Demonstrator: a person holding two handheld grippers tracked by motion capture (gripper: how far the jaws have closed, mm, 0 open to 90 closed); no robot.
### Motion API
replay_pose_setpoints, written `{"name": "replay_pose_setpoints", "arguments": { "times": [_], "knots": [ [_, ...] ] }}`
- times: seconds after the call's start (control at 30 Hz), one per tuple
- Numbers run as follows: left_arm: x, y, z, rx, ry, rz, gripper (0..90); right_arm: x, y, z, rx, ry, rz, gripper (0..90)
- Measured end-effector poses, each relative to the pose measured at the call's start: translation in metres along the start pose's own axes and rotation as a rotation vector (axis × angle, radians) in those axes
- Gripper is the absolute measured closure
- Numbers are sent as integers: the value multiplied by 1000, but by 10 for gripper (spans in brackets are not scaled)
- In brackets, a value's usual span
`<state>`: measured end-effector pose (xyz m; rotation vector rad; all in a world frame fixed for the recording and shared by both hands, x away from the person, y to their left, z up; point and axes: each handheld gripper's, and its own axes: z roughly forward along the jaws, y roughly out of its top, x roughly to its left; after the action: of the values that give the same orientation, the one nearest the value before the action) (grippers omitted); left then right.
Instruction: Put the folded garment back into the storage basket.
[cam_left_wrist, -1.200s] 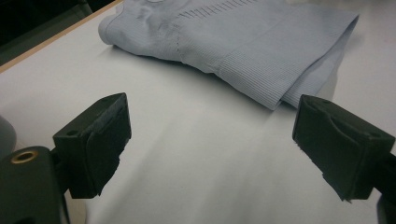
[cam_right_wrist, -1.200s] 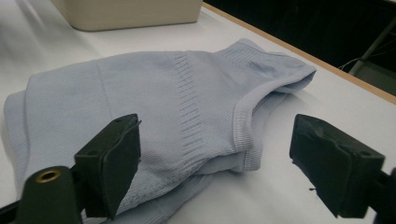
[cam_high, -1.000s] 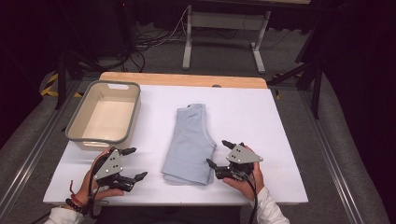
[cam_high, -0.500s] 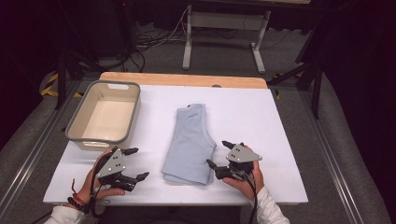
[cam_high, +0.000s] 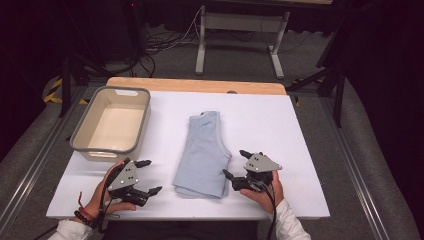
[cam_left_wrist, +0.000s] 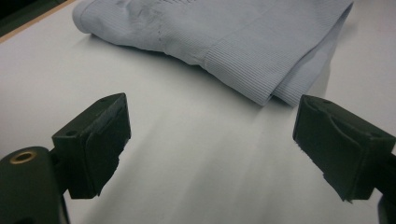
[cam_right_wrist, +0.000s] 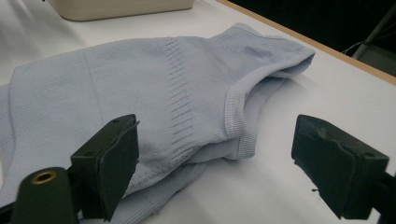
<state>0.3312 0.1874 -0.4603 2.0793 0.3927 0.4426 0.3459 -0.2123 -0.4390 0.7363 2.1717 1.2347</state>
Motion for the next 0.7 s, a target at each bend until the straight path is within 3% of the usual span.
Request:
{"name": "replay_pose_setpoints", "arguments": {
  "times": [0.23, 0.4, 0.53, 0.7],
  "knots": [
    [-2, 8, 13, 18, -54, -23, 131, -13, 6, 11, 28, -17, 29, 177],
    [-6, 15, 24, 34, -91, -22, 131, -19, 17, 19, 14, -32, 46, 167],
    [-8, 20, 29, 37, -103, -24, 127, -24, 30, 27, 17, -19, 44, 157],
    [-13, 27, 39, 65, -135, -22, 119, -37, 46, 50, 26, 11, 85, 129]
  ]
}}
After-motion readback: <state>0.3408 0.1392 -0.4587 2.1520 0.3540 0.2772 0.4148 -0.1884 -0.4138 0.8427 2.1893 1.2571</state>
